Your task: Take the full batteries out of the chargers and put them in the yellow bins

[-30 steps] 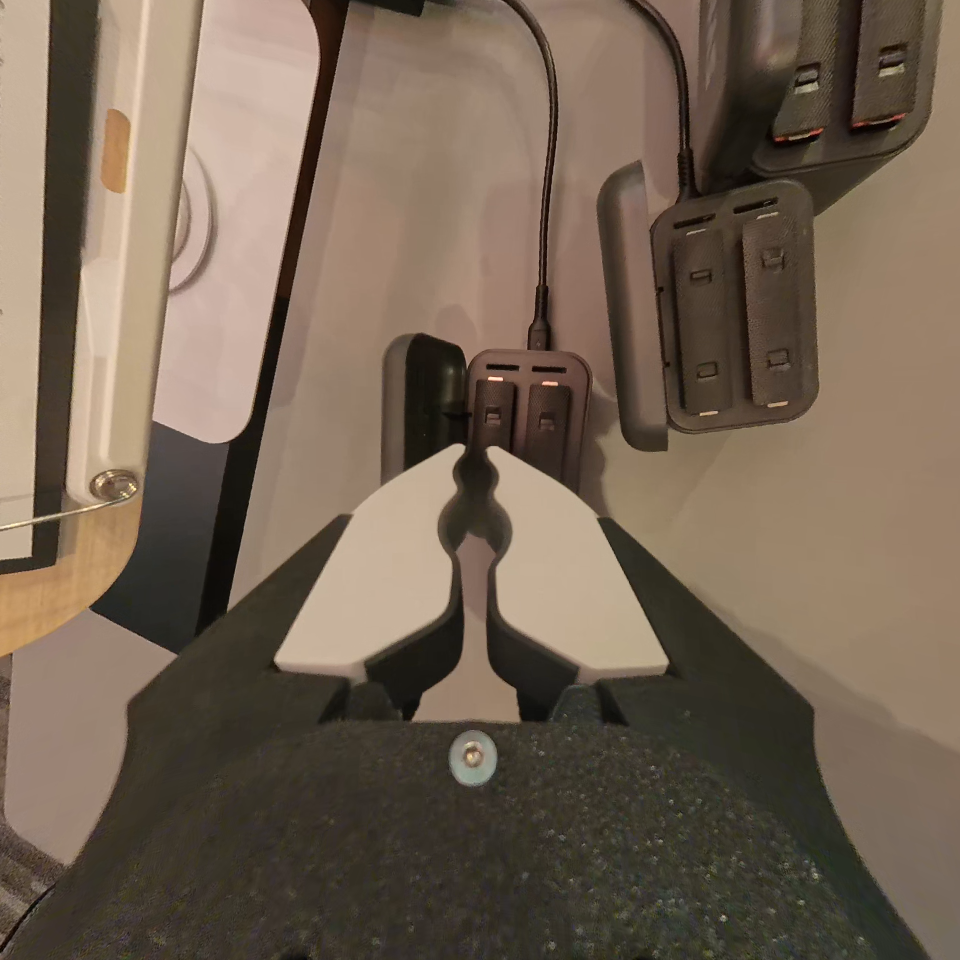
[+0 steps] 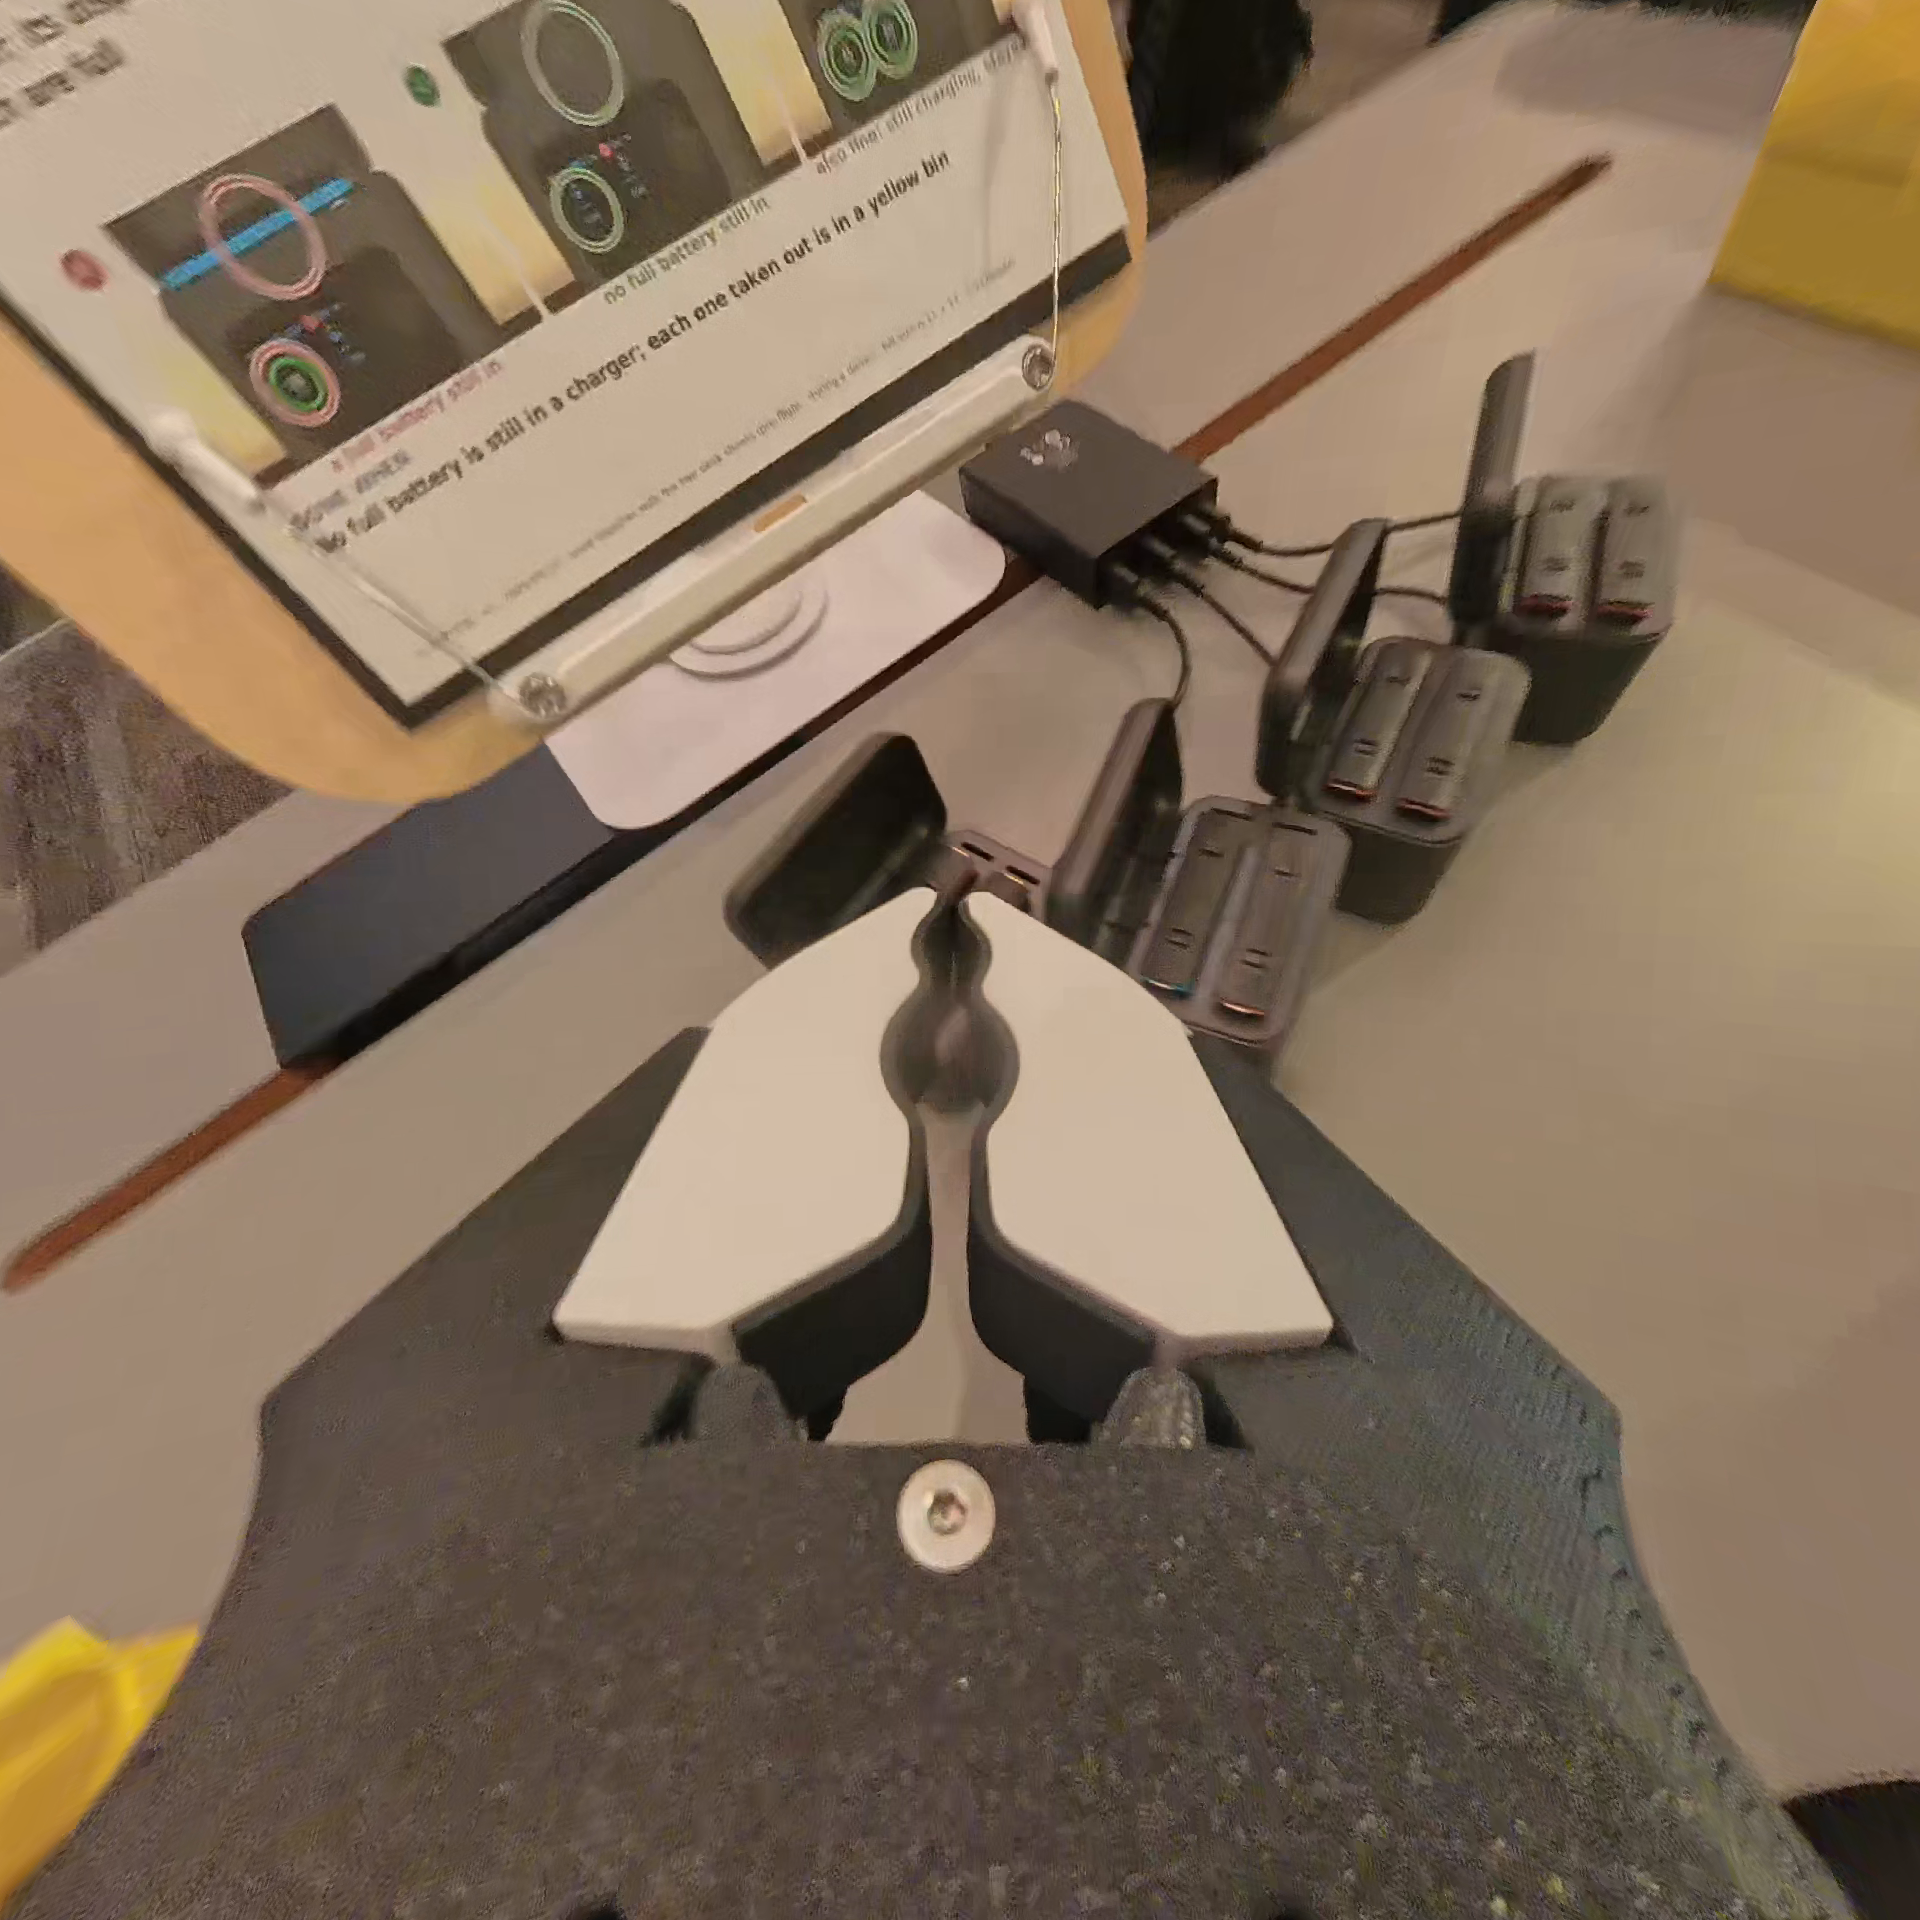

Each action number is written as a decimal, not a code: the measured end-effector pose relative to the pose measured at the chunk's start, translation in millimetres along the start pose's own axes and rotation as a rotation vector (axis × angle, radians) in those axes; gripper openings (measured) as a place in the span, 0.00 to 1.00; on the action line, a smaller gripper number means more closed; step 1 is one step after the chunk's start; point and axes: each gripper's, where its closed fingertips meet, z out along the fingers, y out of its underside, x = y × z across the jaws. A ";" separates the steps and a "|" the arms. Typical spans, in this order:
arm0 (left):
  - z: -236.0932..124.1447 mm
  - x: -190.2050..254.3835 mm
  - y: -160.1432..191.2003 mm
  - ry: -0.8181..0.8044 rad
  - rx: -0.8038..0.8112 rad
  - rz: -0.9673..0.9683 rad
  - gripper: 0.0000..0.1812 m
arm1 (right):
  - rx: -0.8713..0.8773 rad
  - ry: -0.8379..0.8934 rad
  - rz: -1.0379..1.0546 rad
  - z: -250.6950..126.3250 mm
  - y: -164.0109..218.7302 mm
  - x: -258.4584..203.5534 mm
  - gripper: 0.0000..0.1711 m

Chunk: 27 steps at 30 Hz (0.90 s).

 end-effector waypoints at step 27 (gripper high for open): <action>-11.2 81.5 103.1 -0.064 -0.053 -0.259 0.00 | -0.005 0.030 -0.007 0.7 1.7 4.9 0.00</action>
